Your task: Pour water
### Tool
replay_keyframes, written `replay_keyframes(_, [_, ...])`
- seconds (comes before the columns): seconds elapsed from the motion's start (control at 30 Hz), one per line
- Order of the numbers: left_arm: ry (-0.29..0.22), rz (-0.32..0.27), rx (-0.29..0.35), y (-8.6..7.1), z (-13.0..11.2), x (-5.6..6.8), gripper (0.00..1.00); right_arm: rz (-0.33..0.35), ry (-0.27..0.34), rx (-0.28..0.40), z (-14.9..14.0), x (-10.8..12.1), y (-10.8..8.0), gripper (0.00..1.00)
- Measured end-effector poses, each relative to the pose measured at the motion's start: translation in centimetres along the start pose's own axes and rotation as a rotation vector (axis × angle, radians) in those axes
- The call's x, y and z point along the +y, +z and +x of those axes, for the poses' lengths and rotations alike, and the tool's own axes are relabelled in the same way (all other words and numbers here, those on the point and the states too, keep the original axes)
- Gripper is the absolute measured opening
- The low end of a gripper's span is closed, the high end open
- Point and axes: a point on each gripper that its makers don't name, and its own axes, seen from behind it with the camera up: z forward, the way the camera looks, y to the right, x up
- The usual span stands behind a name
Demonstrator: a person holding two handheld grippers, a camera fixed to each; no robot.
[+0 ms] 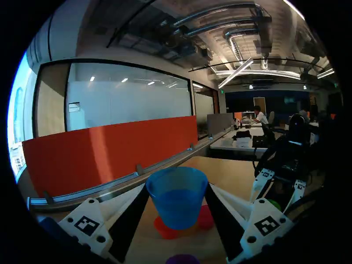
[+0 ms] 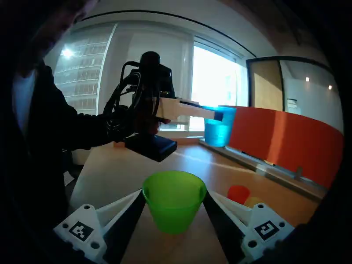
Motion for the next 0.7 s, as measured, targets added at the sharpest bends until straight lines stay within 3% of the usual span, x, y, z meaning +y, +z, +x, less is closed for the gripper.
replay_keyframes(0.7, [0.022, 0.007, -0.007, -2.5, 0.4, -0.4, 0.86, 0.027, 0.001, -0.011, -0.1, -0.1, 1.5, 0.92])
